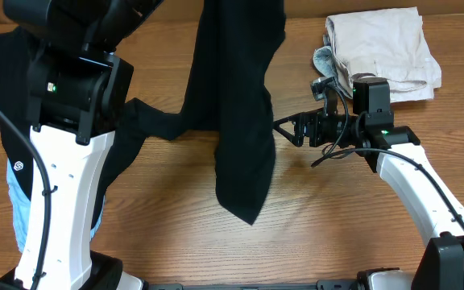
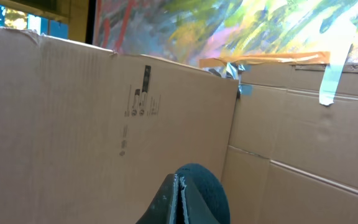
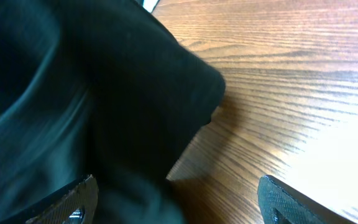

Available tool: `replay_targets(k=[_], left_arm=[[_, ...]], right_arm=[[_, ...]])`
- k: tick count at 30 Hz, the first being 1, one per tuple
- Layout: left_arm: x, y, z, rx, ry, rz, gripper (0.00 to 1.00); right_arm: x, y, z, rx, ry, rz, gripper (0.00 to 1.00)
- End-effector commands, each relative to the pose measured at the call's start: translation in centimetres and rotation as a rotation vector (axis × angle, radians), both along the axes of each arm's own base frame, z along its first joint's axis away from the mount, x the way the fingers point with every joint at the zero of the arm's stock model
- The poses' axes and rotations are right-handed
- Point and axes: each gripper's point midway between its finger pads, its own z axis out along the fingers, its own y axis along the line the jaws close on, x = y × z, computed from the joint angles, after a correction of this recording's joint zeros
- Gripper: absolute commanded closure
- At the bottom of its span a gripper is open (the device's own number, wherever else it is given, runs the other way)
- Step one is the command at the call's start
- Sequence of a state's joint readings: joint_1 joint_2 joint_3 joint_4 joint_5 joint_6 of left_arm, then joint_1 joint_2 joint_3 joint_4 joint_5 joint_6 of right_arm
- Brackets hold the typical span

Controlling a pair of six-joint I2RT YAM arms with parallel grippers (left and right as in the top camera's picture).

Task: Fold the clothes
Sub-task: 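Lift the black shirt high with the left gripper, hanging it mid-table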

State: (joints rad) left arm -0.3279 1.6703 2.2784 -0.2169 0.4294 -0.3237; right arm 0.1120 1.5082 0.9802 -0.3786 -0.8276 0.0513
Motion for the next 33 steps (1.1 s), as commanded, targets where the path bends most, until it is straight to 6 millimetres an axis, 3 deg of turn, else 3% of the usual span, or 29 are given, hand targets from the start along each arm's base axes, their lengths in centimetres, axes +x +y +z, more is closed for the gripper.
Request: replay_targets(k=[1,5,10,16,21,24,28,31,33], left_arm=[[-1.5,0.6,1.6,-0.030,-0.024,0.004,0.96],[-1.2,0.4,1.1,-0.021,-0.003,0.002,0.96],[-2.2,0.2,2.1,-0.034,-0.041,-0.033,0.96],[-3.1,-0.1,2.5,-0.036,-0.046,-0.076,0.96],[-3.7,0.1,3.1,-0.042,-0.066,-0.076,0.96],[-4.2,0.3,3.5,-0.046,-0.079,-0.076,0.96],[-5.5,0.7,4.3,-0.052,-0.100,-0.075,0.96],[-6.7,1.2,5.0,-0.054,-0.121,-0.073,0.96],[-7.6,1.5,5.3,-0.044,-0.132,-0.065,0.96]], right_arm=[[0.3,0.5,1.8,0.013,-0.075,0.030,0.14],[0.4,0.6,2.5,0.024,-0.092,0.039,0.15],[-0.5,1.3,3.8,0.062,-0.139,0.103,0.11],[-0.8,1.8,3.7,0.056,-0.158,0.130,0.08],[-2.2,4.3,3.4,0.046,-0.215,0.248,0.07],[-2.3,6.4,2.1,-0.006,-0.252,0.290,0.07],[-2.0,7.9,1.6,-0.015,-0.283,0.311,0.12],[-1.3,7.8,1.1,-0.031,-0.289,0.290,0.25],[-0.2,7.0,0.3,-0.099,-0.282,0.222,0.27]])
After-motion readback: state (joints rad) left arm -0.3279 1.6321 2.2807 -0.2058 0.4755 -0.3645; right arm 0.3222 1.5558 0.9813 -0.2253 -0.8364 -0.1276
